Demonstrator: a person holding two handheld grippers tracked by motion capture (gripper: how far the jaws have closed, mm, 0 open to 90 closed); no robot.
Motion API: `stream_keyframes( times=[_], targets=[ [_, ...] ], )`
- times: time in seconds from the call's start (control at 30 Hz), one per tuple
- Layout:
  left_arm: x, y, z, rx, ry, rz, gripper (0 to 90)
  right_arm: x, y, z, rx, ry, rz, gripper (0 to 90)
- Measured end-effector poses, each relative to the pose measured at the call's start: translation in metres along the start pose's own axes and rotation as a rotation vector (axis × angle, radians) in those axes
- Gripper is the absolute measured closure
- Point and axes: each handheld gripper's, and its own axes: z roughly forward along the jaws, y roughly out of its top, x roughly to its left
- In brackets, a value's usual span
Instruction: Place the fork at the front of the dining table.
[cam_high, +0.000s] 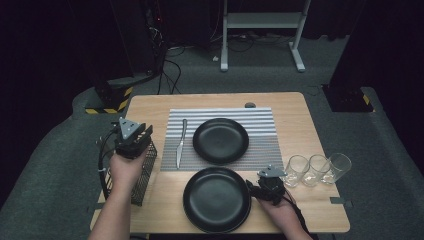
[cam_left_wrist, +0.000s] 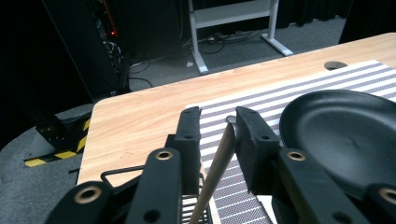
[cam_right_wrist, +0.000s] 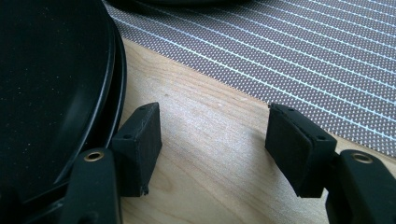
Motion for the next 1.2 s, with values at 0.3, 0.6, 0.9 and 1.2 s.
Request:
stream_keyframes(
  times=[0.3,0.6,0.9,1.2],
  targets=[
    [0.002,-0.001,0.0,-0.002,0.018,-0.03,81.8,0.0,0.0,0.0,0.0,0.0,0.0,35.9],
    [0.004,-0.001,-0.001,-0.015,0.048,-0.054,82.9,0.0,0.0,0.0,0.0,0.0,0.0,35.9],
    [0.013,0.001,-0.012,-0.045,0.065,-0.103,85.4,0.0,0.0,0.0,0.0,0.0,0.0,35.9],
    [0.024,-0.007,-0.028,-0.062,0.041,-0.138,86.4,0.0,0.0,0.0,0.0,0.0,0.0,35.9]
  ],
)
